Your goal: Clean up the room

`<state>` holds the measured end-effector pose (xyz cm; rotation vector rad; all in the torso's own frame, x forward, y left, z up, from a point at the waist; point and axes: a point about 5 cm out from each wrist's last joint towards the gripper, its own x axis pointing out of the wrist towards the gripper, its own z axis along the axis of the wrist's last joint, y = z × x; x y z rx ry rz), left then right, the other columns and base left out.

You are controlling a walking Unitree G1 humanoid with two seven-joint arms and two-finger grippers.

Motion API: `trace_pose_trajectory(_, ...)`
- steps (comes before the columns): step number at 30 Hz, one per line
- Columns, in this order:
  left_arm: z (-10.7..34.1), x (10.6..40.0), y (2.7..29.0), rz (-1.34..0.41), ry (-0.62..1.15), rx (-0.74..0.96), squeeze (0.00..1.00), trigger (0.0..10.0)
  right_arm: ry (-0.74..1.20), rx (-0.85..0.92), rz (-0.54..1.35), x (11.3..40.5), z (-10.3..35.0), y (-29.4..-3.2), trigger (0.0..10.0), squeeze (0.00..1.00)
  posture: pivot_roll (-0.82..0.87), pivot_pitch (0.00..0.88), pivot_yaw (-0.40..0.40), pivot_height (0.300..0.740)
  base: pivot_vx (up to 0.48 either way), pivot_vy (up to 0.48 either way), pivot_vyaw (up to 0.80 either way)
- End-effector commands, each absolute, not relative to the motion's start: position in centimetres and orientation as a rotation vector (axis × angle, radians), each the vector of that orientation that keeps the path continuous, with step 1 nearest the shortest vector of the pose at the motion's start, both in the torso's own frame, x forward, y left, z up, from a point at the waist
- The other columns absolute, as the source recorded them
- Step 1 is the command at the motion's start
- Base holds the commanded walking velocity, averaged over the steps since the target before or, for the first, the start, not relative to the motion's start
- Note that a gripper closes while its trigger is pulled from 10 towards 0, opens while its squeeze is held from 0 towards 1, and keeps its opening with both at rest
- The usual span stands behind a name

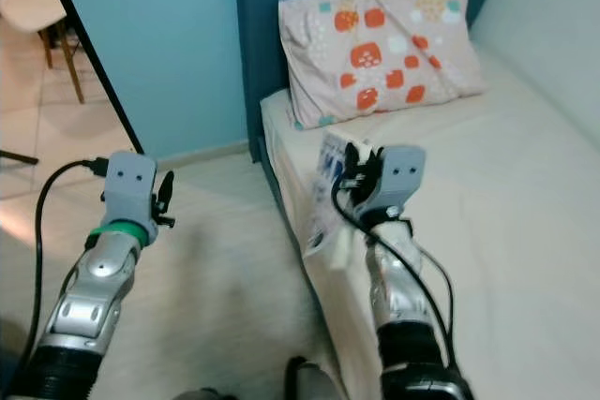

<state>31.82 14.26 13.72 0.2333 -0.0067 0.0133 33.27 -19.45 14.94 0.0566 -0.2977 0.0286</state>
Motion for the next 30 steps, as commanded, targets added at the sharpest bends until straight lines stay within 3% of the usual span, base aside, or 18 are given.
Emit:
trace_pose_trajectory(1, 12.9, 31.5, 15.1, 0.034, 0.022, 0.248, 0.00, 10.0, -0.348, 0.059, 0.026, 33.6, 16.0, -19.3, 10.0, 0.00, 0.05, 0.086, 0.038, 0.730, 0.458, 0.000, 0.00)
trace_pose_trajectory(16, 12.9, 31.4, 15.0, 0.025, 0.021, 0.252, 0.00, 10.0, -0.360, 0.046, -0.059, 34.3, 16.7, -21.2, 10.0, 0.00, 0.05, 0.088, 0.041, 0.730, 0.458, 0.000, 0.00)
trace_pose_trajectory(30, 12.5, 31.0, 13.8, -0.073, 0.022, 0.261, 0.00, 10.0, -0.324, 0.030, -0.140, 34.0, 15.6, -22.4, 10.0, 0.00, 0.05, 0.089, 0.045, 0.730, 0.000, 0.000, 0.00)
